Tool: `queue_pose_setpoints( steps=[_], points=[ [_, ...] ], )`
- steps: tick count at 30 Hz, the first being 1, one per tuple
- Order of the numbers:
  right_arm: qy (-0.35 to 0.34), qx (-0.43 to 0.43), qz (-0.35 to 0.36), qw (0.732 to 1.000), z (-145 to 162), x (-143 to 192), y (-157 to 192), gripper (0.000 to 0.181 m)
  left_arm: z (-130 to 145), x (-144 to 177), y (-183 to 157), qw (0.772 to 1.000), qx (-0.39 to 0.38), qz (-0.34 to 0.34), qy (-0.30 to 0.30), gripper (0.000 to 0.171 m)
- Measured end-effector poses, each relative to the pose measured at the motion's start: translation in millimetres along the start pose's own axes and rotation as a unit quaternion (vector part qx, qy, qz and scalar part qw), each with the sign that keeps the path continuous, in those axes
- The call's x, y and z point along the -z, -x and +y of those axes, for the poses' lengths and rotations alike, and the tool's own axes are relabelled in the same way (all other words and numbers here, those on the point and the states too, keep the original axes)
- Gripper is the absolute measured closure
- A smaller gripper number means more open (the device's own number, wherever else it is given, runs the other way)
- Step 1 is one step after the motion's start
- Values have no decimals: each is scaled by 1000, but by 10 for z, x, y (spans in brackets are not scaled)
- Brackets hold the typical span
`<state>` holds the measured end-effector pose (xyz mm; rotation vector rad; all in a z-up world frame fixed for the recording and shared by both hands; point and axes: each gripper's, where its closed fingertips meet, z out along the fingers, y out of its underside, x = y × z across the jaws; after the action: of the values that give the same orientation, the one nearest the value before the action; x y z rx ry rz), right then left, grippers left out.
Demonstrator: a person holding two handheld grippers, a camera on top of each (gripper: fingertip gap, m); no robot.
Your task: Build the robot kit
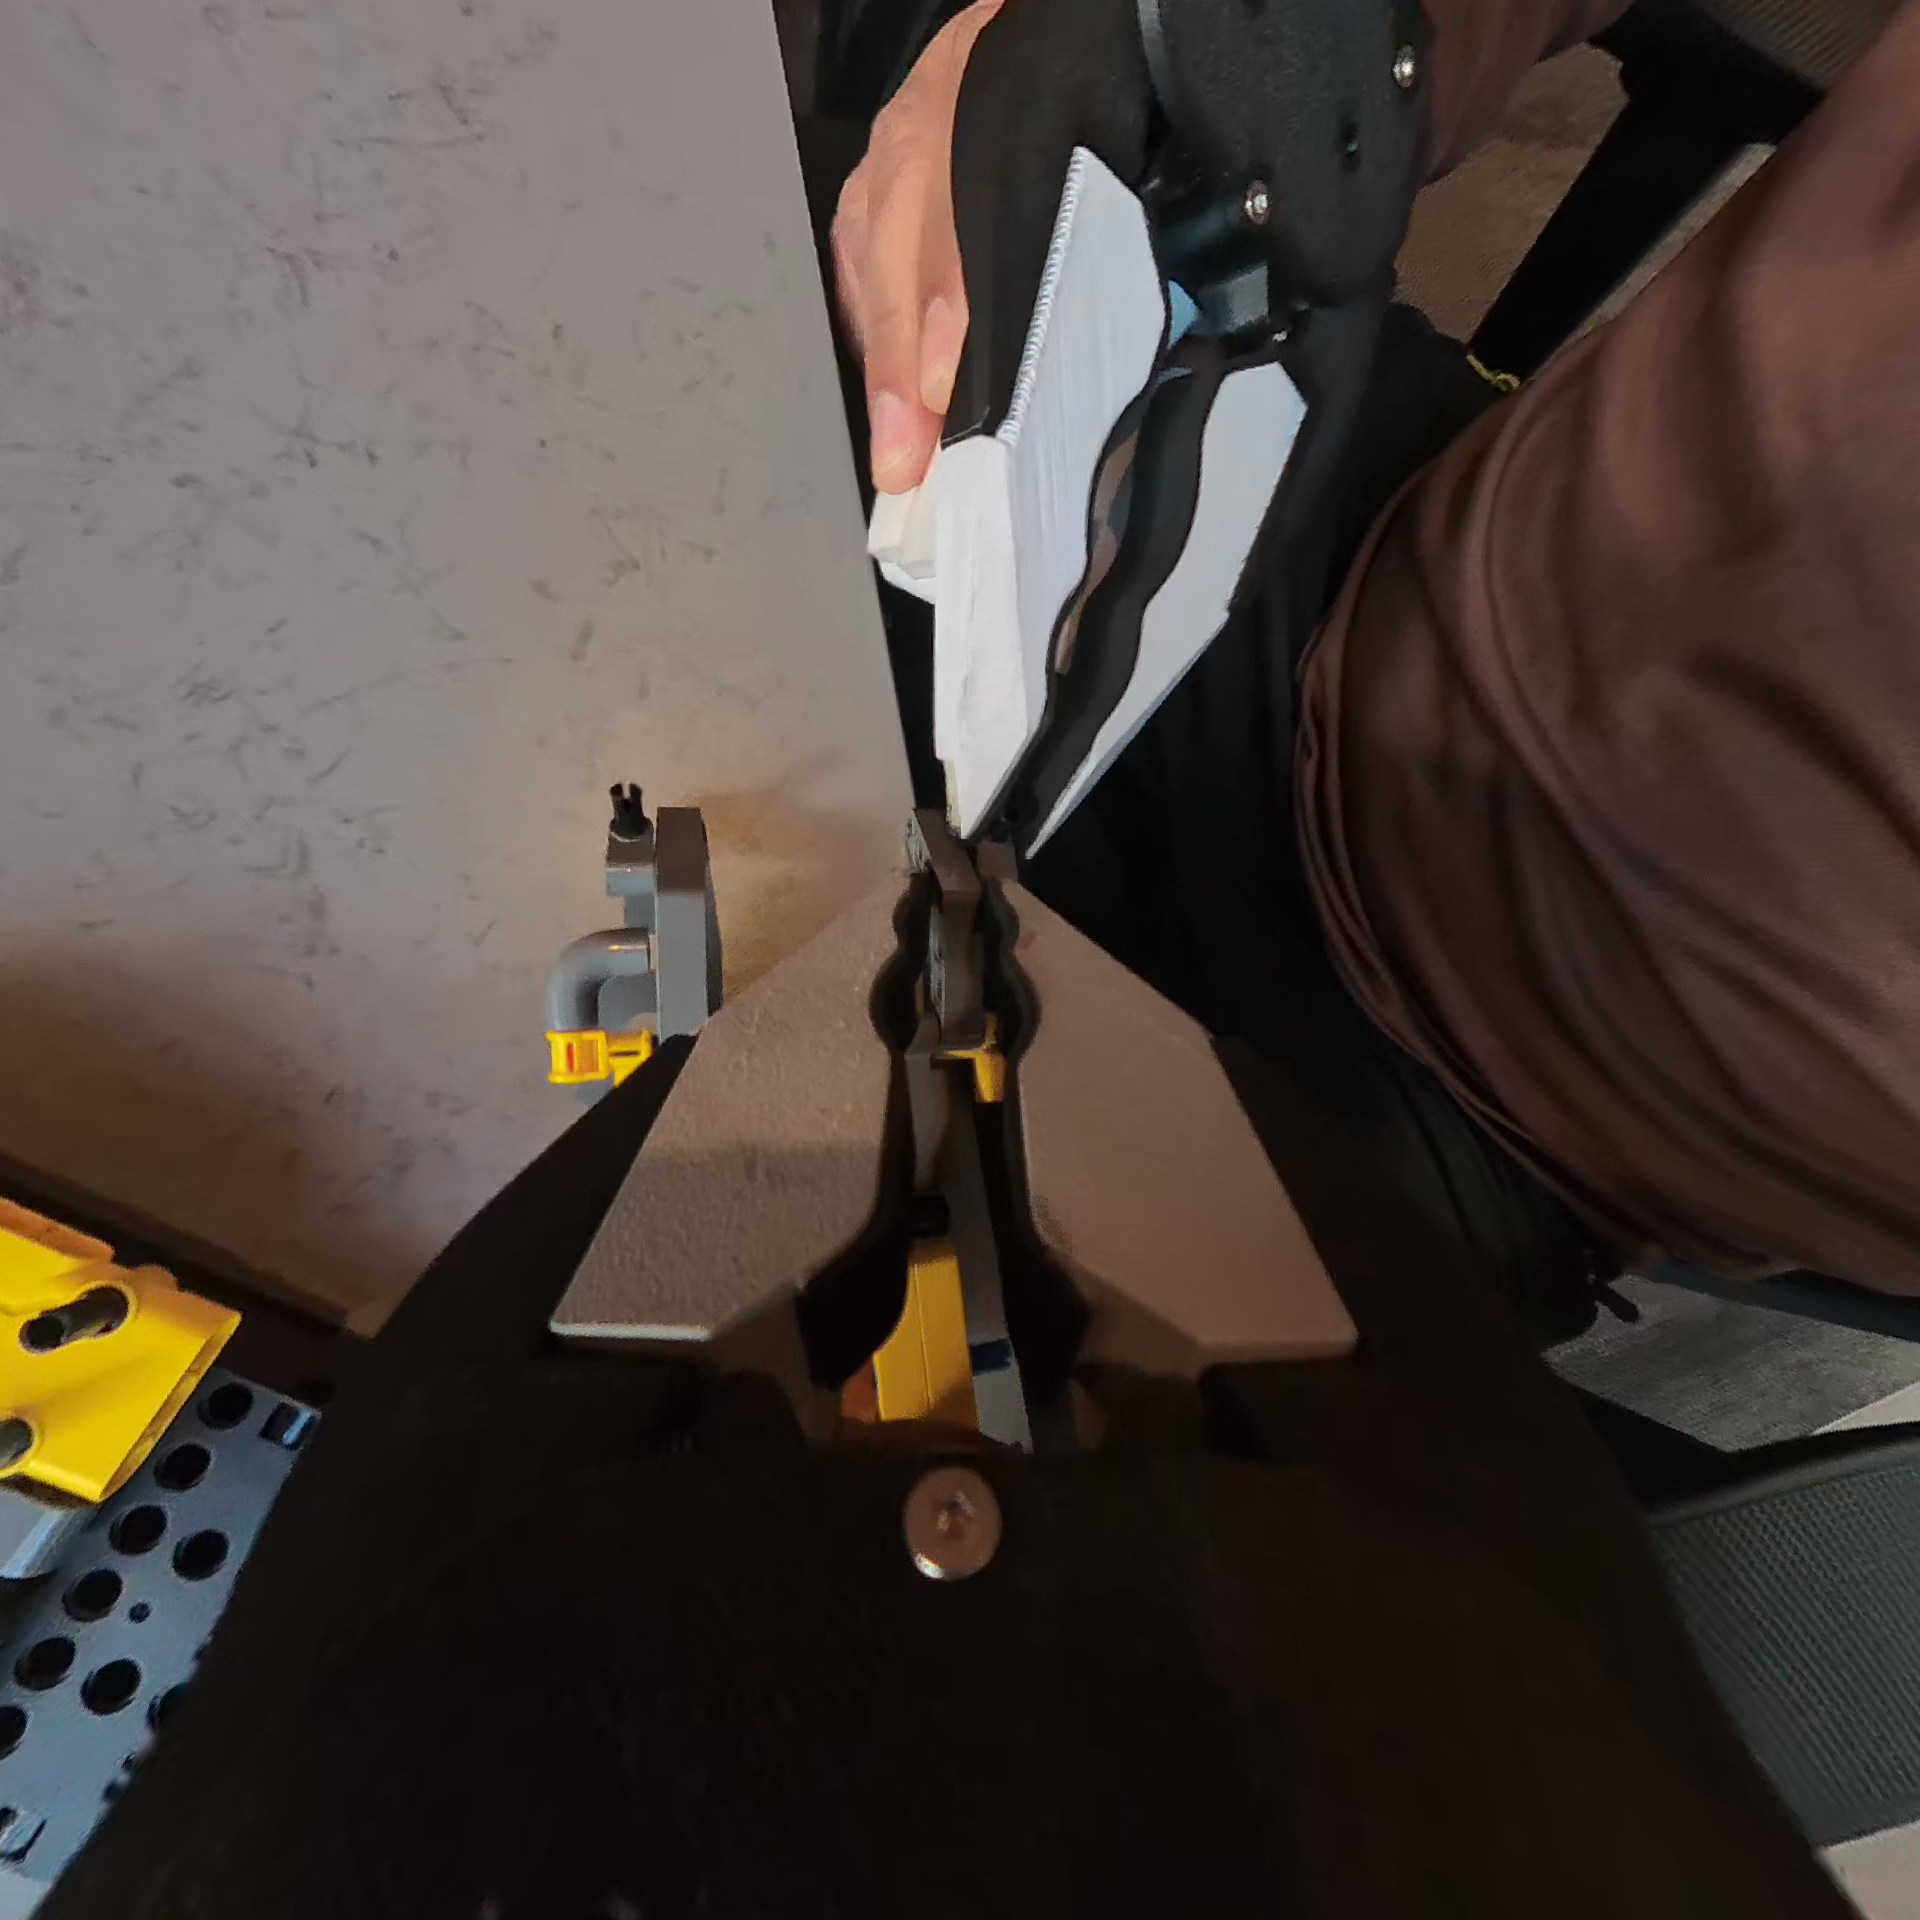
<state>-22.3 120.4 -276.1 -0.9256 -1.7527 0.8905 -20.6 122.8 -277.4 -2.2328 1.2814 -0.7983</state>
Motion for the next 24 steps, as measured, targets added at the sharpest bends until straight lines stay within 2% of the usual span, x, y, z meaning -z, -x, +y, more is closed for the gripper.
queue_pose_setpoints(
  steps=[13, 17, 24],
  points=[
    [-6, -9, 1, 1000, 12, 24, -20, 175, -27, -16, 13, 1000, 5, -2, -11, 165],
    [-1, 30, 25, 999, 8, 20, -38, 175, -27, -4, 21, 1000, 17, 0, -17, 165],
    [-2, -9, 14, 1000, 19, 23, -38, 176, -30, -10, 27, 1000, 21, 2, -21, 164]
  ],
)
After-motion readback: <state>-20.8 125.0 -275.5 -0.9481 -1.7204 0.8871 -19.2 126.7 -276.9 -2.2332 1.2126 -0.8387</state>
